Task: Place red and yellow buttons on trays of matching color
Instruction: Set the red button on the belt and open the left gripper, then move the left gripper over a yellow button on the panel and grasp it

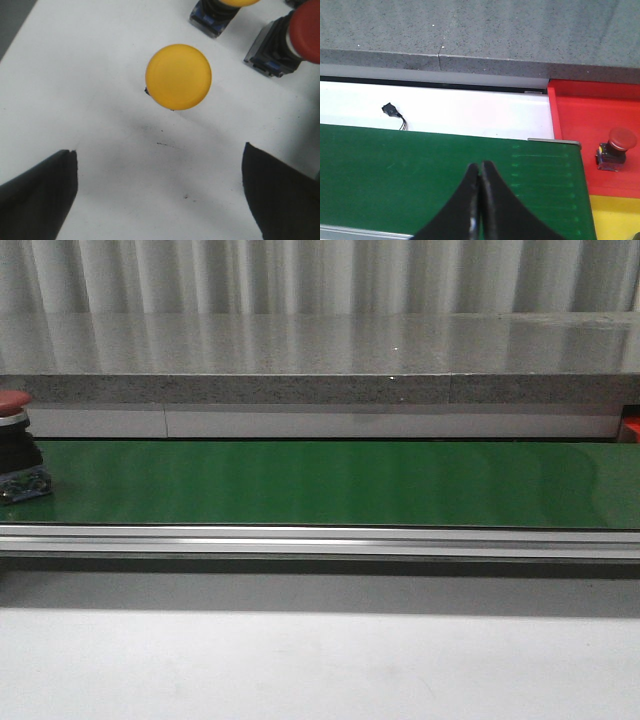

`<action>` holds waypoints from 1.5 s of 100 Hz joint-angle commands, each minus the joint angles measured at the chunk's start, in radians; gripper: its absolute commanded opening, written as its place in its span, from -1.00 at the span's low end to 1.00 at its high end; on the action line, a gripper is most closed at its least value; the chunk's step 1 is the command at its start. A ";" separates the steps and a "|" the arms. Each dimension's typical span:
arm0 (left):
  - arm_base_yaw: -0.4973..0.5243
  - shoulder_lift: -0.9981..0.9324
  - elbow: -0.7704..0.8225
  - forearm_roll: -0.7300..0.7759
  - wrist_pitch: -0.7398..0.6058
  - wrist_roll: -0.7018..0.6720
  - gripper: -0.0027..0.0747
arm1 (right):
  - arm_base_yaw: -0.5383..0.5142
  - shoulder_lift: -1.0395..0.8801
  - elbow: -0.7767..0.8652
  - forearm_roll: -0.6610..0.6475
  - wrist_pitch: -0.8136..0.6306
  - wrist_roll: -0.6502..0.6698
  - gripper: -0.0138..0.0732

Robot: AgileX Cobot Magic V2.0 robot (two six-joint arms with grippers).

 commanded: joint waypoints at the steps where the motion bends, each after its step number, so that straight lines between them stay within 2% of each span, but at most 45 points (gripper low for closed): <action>1: 0.001 0.014 -0.049 -0.008 -0.041 -0.011 0.69 | 0.002 -0.003 -0.026 0.008 -0.070 -0.010 -0.84; 46: 0.001 0.175 -0.157 -0.008 -0.124 -0.009 0.69 | 0.002 -0.003 -0.026 0.008 -0.070 -0.010 -0.84; 53: 0.001 0.185 -0.157 -0.008 -0.134 -0.009 0.62 | 0.002 -0.003 -0.026 0.008 -0.070 -0.010 -0.84; 62: 0.001 0.187 -0.157 -0.012 -0.139 -0.009 0.27 | 0.002 -0.003 -0.026 0.008 -0.070 -0.010 -0.84; 67: 0.001 0.187 -0.157 -0.012 -0.141 -0.009 -0.06 | 0.002 -0.003 -0.026 0.008 -0.070 -0.010 -0.84; 72: 0.001 0.182 -0.157 -0.012 -0.139 -0.009 -0.50 | 0.002 -0.003 -0.026 0.008 -0.070 -0.010 -0.84; 79: 0.001 0.167 -0.157 -0.012 -0.133 -0.009 -0.99 | 0.002 -0.003 -0.026 0.008 -0.070 -0.010 -0.84; 108: -0.027 -0.072 -0.157 -0.060 -0.063 0.000 -0.98 | 0.002 -0.003 -0.026 0.008 -0.070 -0.010 -0.84; 122: -0.133 -0.202 -0.157 -0.060 -0.060 0.005 -0.98 | 0.002 -0.003 -0.026 0.008 -0.070 -0.010 -0.84; 150: -0.309 -0.207 -0.157 -0.060 -0.024 0.024 -0.98 | 0.002 -0.003 -0.026 0.008 -0.070 -0.010 -0.84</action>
